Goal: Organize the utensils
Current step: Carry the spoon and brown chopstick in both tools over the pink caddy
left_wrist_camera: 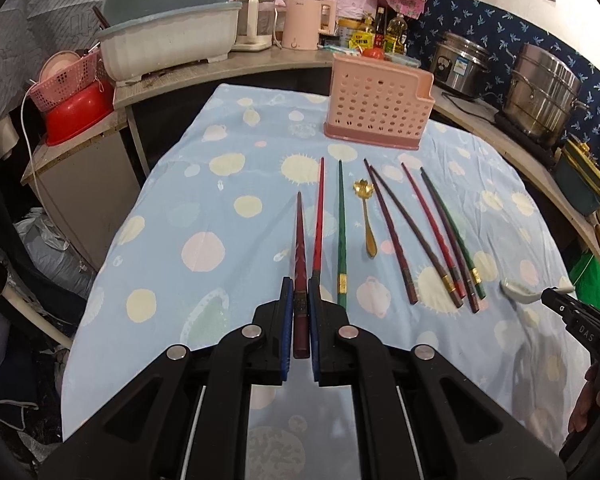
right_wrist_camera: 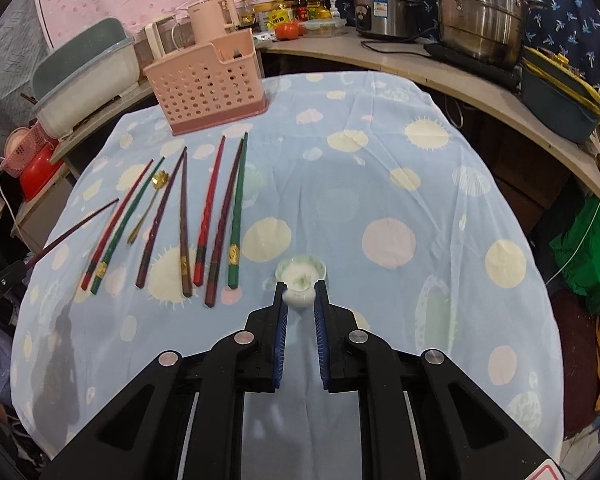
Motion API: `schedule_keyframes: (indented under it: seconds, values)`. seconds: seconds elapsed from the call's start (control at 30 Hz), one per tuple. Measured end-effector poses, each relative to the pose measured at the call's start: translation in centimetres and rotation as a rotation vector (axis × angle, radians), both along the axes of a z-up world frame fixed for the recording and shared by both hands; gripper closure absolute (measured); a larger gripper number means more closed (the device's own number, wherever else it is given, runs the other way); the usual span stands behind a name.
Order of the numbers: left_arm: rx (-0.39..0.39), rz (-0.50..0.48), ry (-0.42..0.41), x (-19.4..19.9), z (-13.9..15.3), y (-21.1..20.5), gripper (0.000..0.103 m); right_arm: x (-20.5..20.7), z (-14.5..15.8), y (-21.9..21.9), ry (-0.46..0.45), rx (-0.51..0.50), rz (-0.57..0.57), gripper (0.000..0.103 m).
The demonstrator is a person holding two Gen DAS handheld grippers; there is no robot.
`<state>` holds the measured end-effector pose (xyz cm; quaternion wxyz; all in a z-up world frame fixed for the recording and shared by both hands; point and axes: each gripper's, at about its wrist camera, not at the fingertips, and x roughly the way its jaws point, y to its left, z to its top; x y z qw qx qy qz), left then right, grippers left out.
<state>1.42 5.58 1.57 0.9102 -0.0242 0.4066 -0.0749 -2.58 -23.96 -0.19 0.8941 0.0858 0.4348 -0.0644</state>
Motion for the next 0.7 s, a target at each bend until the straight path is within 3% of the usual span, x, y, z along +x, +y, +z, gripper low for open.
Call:
schedule_keyframes:
  seconds: [0.43, 0.7]
  values:
    - [-0.012, 0.008, -0.095, 2.4, 5.4, 0.3, 0.096, 2.7, 4.5, 0.5, -0.073, -0.009, 0.038, 0.091]
    - [-0.016, -0.026, -0.158, 6.2, 9.6, -0.7, 0.096, 6.8, 7.8, 0.4, -0.119, -0.007, 0.069, 0.091]
